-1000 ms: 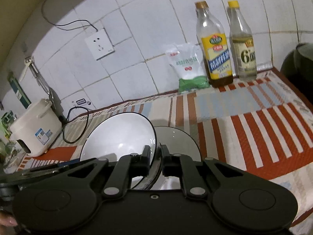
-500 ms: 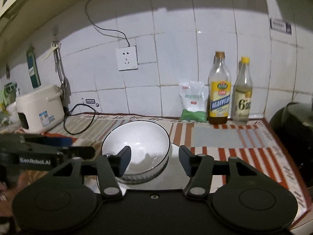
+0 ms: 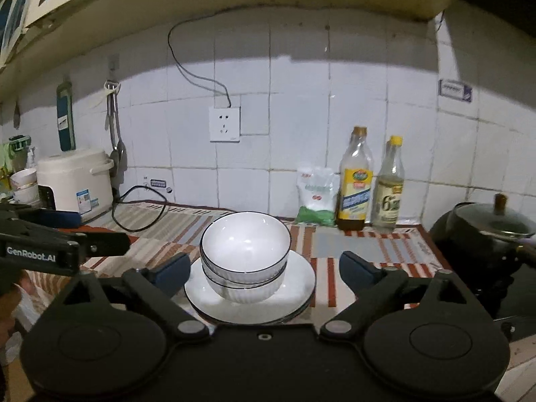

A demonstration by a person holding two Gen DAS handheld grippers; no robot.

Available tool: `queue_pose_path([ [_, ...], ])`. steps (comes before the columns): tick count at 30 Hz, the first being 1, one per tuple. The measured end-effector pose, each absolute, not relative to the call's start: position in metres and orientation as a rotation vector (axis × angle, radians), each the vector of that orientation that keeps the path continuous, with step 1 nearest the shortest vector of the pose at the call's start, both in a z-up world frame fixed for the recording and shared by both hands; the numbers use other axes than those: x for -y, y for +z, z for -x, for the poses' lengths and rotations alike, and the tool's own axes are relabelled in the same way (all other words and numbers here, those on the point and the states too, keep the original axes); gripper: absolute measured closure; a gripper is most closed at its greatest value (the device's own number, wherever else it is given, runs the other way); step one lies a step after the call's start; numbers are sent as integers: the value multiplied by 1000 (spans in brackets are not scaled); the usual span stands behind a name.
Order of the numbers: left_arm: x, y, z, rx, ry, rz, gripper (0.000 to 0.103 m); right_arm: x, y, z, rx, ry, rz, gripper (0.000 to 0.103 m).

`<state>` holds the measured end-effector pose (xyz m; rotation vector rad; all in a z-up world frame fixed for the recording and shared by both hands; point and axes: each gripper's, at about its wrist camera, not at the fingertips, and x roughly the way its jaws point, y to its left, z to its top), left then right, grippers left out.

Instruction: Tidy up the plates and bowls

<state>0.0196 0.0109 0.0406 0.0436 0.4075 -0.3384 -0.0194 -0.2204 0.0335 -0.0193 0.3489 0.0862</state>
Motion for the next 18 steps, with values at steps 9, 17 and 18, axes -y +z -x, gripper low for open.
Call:
queue_pose_path([
  [9, -12, 30, 14, -414, -217, -60, 0, 219, 25, 55, -388, -9, -22, 0],
  [17, -15, 16, 40, -417, -177, -56, 0, 215, 19, 90, -343, -57, -41, 0],
  [18, -14, 14, 43, -412, -169, -60, 0, 214, 18, 93, -338, -62, -42, 0],
])
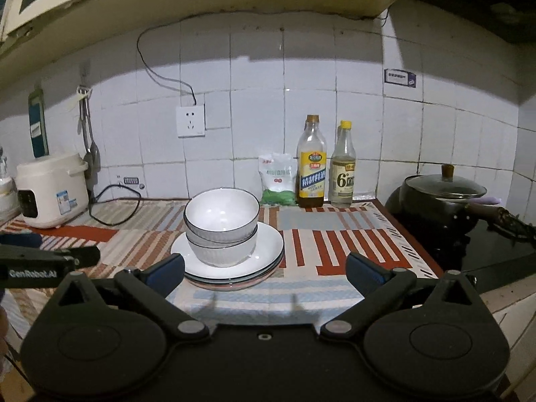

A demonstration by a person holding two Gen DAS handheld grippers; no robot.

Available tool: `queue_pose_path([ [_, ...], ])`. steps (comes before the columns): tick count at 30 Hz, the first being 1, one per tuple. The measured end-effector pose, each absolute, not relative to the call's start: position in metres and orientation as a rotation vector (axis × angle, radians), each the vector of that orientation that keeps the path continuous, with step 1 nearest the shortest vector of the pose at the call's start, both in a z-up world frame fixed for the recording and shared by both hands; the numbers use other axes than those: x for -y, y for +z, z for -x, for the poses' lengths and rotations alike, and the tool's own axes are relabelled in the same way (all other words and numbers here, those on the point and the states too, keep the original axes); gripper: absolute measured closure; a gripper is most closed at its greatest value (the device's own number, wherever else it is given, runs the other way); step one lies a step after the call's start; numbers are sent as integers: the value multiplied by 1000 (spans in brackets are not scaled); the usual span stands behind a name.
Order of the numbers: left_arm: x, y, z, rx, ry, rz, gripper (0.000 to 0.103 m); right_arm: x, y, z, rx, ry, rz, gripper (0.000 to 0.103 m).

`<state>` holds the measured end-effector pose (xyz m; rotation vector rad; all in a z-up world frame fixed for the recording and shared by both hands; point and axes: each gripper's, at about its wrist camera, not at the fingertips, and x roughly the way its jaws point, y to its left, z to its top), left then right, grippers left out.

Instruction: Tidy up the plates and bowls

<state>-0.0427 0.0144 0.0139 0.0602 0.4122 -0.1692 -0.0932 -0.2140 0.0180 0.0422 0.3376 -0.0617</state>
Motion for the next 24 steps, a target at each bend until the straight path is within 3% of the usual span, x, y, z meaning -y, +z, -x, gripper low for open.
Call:
queue_pose_path([
  [24, -9, 0, 73, -366, -126, -157, 0, 187, 12, 128, -283, -133, 30, 0],
])
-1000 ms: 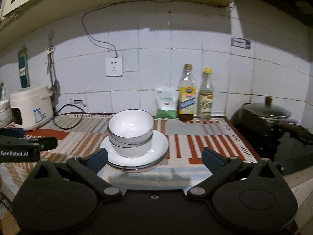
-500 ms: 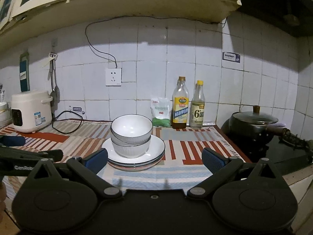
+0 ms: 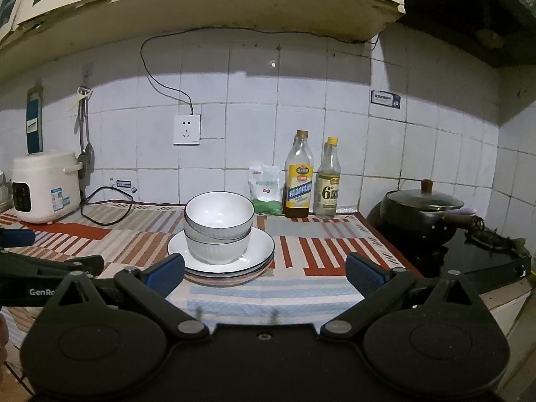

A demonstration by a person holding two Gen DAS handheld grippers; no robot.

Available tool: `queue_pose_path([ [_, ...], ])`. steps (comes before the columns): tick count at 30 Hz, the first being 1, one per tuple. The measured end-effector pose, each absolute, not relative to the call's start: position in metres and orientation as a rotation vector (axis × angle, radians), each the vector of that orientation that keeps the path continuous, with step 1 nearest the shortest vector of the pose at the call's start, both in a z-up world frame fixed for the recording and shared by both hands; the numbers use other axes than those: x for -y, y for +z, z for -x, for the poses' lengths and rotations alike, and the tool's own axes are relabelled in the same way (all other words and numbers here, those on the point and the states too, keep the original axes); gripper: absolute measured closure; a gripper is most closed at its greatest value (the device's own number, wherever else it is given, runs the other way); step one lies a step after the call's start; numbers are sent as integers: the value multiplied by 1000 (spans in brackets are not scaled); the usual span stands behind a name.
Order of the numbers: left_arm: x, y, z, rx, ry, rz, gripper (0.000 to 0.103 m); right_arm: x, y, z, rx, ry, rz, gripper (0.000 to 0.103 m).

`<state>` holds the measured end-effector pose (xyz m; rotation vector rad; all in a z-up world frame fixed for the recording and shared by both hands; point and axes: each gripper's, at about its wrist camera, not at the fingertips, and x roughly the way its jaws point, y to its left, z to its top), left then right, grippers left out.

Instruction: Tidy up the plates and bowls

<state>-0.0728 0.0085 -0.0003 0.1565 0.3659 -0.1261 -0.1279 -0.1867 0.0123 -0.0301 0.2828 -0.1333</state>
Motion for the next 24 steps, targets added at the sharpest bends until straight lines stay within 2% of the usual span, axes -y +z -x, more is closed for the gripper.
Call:
queue_pose_path([
  [24, -14, 1, 80, -374, -109, -128, 0, 181, 15, 136, -297, -188, 64, 0],
])
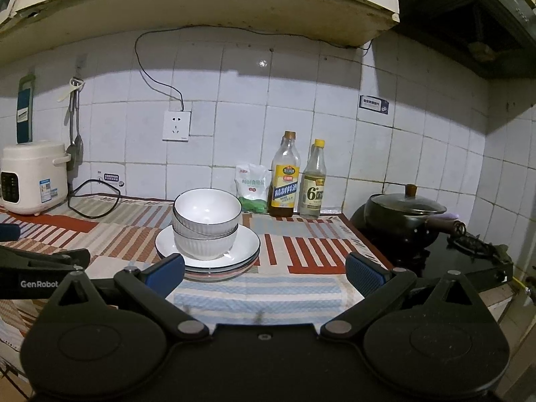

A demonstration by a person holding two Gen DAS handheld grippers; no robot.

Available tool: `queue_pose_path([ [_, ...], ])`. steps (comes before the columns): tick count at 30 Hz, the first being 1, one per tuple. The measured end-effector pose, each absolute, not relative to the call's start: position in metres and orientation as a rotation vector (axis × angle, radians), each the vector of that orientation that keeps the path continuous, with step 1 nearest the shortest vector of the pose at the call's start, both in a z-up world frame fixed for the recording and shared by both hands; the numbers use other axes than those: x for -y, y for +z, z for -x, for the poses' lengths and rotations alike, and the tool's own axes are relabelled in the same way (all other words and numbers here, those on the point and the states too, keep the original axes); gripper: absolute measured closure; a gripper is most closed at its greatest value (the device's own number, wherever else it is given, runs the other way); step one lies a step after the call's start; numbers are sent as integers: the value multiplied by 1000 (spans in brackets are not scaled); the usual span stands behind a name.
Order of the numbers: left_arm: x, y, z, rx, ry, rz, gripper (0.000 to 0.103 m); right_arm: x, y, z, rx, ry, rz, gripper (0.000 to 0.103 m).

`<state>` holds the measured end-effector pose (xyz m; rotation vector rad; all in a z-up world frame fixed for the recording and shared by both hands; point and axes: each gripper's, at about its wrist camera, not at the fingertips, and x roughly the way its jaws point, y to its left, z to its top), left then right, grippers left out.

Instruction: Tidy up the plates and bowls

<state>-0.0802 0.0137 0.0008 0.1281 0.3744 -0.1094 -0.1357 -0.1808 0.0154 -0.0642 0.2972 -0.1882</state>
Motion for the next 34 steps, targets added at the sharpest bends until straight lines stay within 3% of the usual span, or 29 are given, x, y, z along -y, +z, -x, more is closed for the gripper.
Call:
queue_pose_path([
  [34, -21, 1, 76, -386, -104, -105, 0, 181, 13, 125, -315, -182, 56, 0],
])
